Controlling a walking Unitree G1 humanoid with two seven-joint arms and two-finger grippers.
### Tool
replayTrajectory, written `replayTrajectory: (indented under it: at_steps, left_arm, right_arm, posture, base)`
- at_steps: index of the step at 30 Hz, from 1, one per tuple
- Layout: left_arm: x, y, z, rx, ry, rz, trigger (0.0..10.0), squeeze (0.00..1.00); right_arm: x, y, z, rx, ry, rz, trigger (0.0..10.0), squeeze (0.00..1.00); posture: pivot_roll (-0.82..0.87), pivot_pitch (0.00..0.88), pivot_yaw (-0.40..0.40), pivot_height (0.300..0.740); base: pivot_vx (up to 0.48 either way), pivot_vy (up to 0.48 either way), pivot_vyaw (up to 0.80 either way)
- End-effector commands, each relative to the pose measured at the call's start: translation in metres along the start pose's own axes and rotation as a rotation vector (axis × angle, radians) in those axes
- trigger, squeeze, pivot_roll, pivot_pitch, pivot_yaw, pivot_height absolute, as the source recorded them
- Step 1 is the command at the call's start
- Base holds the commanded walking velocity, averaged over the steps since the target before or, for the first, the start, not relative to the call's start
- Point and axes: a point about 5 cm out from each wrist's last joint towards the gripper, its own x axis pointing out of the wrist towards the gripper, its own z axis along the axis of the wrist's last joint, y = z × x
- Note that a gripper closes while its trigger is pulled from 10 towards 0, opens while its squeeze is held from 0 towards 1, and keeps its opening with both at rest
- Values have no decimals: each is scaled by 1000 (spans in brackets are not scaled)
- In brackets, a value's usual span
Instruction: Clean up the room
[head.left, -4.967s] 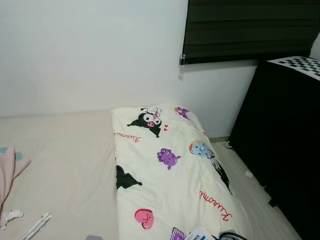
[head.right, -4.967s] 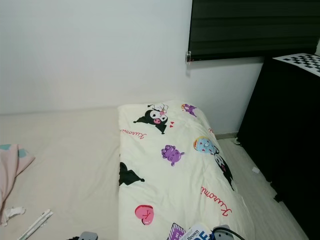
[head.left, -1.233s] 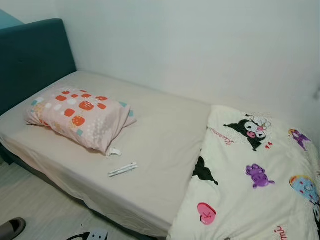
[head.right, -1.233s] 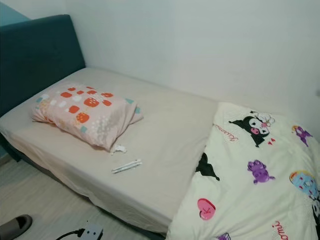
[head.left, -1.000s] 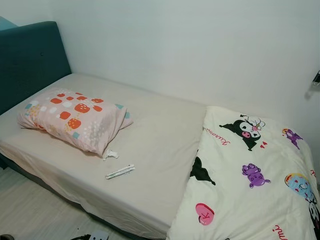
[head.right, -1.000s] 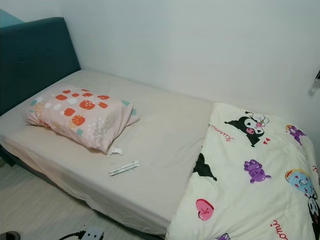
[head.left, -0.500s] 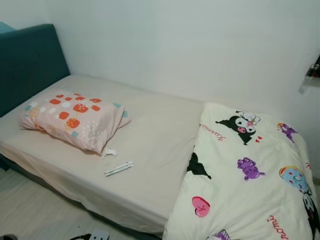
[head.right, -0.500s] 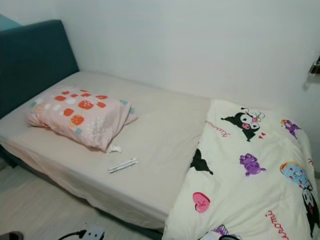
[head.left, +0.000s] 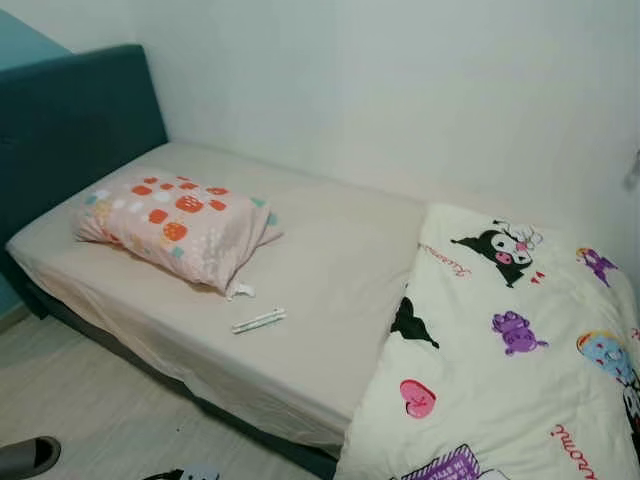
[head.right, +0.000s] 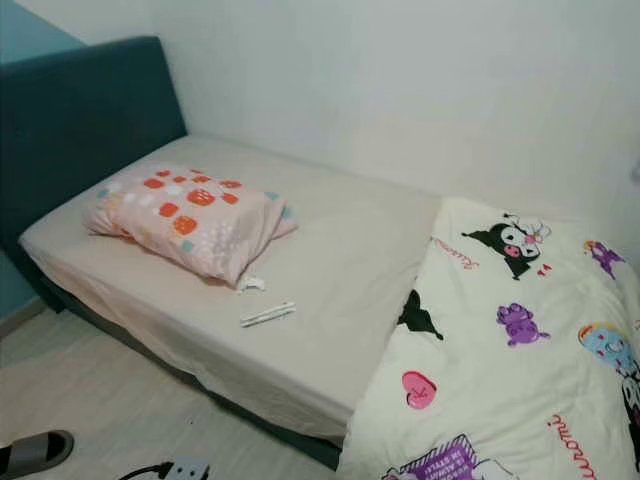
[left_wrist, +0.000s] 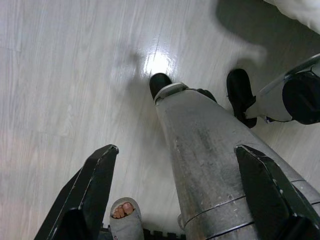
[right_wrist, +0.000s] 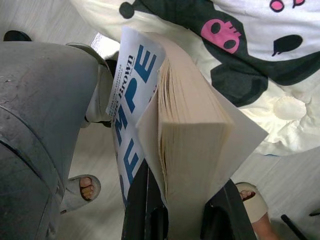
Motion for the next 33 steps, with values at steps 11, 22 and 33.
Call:
replayTrajectory:
  at_steps: [11, 22, 33]
  left_arm:
    - [1, -7, -10, -1, 28, -2, 10000, 0]
    - [1, -8, -12, 4, 32, 0, 10000, 0]
    - [1, -5, -10, 3, 21, 14, 10000, 0]
  right_arm:
    - [0, 1, 0, -26, -14, 39, 10000, 0]
    - [0, 1, 0, -30, -19, 45, 10000, 0]
    - [0, 2, 7, -39, -37, 50, 10000, 0]
  posture:
    - [-93, 0, -15, 740]
    - [-89, 0, -20, 740]
    - [-77, 0, -23, 740]
  base:
    - [0, 0, 597]
    - [0, 0, 762]
    - [0, 0, 763]
